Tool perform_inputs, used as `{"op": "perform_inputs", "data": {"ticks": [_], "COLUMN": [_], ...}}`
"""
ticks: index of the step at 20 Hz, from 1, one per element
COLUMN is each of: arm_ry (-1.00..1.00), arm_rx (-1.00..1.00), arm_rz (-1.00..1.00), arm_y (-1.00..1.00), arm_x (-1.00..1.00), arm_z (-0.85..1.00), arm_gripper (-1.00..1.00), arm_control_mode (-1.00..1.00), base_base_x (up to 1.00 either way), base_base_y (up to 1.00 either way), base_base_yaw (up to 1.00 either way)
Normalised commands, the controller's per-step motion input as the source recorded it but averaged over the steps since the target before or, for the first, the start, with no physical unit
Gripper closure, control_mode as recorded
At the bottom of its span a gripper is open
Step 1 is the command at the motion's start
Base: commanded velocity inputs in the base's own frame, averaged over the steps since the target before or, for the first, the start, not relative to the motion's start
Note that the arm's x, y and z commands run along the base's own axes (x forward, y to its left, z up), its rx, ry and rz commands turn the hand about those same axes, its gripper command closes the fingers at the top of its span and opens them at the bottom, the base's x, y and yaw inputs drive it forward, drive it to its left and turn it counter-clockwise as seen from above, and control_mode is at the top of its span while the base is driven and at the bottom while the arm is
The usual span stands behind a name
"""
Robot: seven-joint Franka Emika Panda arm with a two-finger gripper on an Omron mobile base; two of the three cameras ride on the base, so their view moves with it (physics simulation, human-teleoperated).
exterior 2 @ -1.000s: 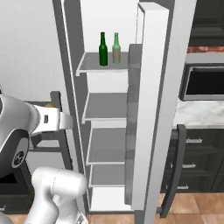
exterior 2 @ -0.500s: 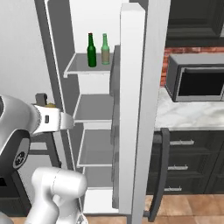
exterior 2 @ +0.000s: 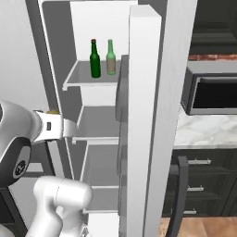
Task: Place the beers on the top shelf of the fridge to keep them out of children's reach, and place the potato on lower shelves for easy access.
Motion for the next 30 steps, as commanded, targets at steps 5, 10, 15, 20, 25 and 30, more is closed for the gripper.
{"op": "perform_inputs", "data": {"ticks": [5,10,15,20,25,30], "arm_ry": [0.0,0.0,0.0,0.0,0.0,0.0], "arm_rx": [0.0,0.0,0.0,0.0,0.0,0.0], "arm_rz": [0.0,0.0,0.0,0.0,0.0,0.04], "arm_y": [0.0,-0.15,-0.09,-0.01,0.0,-0.01], "arm_x": [0.0,0.15,0.3,0.36,0.38,0.3], "arm_z": [0.0,-0.17,-0.4,-0.44,-0.56,-0.63], "arm_gripper": [1.0,1.0,1.0,1.0,1.0,1.0], "arm_control_mode": [1.0,-1.0,-1.0,-1.0,-1.0,-1.0], "base_base_x": [0.41,0.1,0.0,0.0,0.0,0.0], "base_base_y": [0.0,-0.06,0.0,0.0,0.0,0.0], "base_base_yaw": [0.0,0.0,0.0,0.0,0.0,0.0]}}
